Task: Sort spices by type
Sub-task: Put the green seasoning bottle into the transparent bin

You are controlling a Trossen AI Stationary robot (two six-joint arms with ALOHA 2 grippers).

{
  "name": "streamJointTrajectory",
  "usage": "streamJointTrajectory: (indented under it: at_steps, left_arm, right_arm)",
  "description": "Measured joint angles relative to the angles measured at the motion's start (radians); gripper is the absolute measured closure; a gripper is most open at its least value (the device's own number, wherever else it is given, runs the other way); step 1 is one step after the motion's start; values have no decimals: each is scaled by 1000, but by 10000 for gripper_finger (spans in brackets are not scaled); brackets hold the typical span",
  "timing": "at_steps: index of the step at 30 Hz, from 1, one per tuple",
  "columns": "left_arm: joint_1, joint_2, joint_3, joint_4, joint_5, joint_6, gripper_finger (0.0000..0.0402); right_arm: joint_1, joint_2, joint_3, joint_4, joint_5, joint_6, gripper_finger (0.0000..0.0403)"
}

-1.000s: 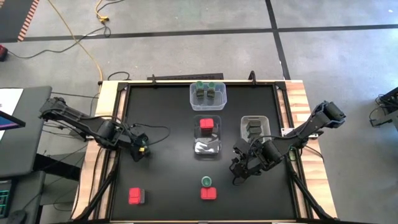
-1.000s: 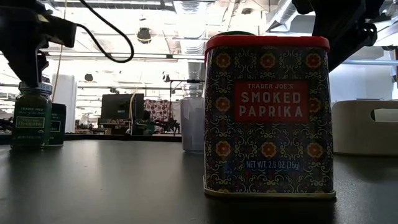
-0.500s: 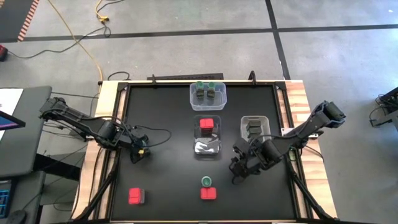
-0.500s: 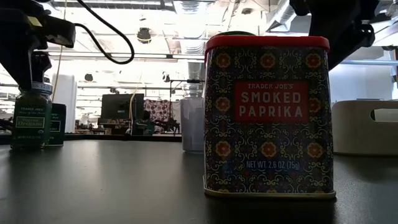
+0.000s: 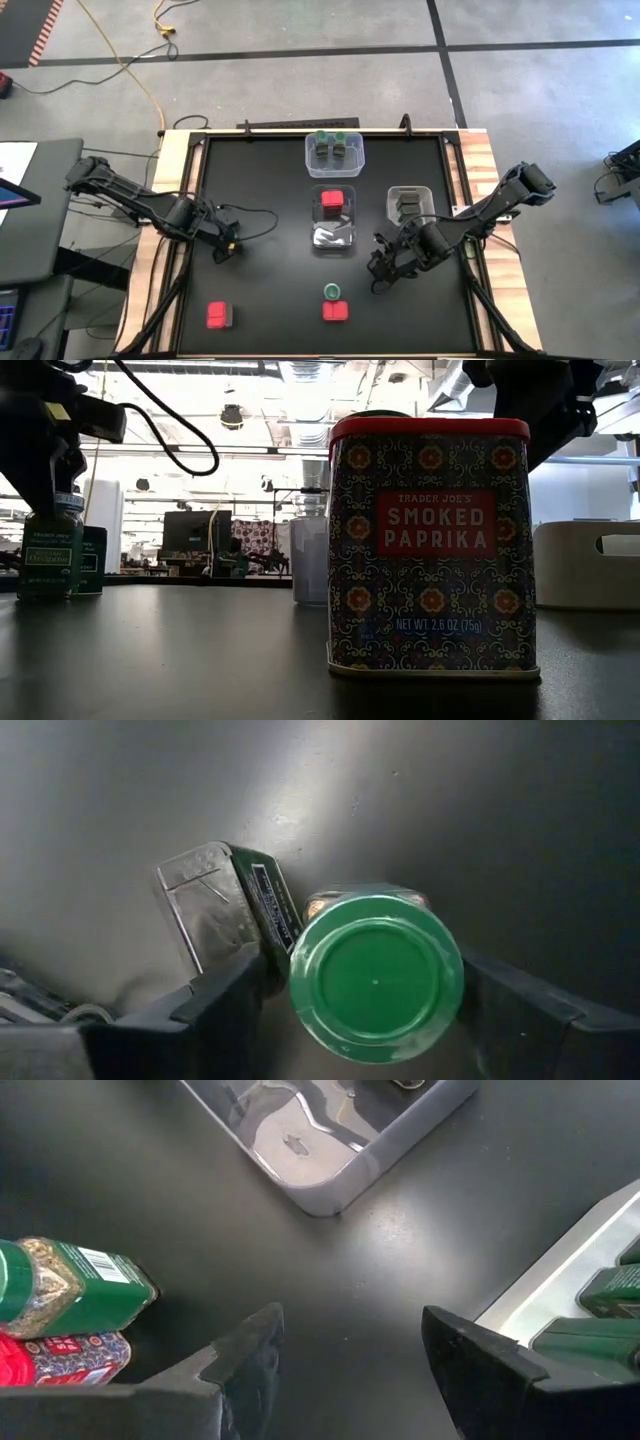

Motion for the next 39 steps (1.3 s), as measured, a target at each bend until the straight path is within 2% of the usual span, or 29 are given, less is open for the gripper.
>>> streamJointTrajectory:
  at_steps: [6, 14, 21, 27, 34, 39]
  left_arm:
    - [0, 15, 1, 32, 0, -1, 143]
    - [0, 17, 13, 29, 14, -3, 203]
    - [0, 17, 56, -30, 26, -28, 202]
    - [0, 17, 125, -67, 24, -40, 194]
    - [5, 17, 253, -92, -16, -14, 192]
    - [59, 17, 348, -57, -82, 37, 201]
  right_arm:
    - [0, 0, 0, -4, 0, -22, 137]
    - [-6, 0, 0, -7, 0, -84, 137]
    - [-22, -4, 0, -64, 0, -158, 137]
    - [-27, -53, 0, -194, 0, -161, 137]
    - [7, -125, -11, -373, 14, -71, 137]
    - [52, -205, -127, -316, 67, 50, 137]
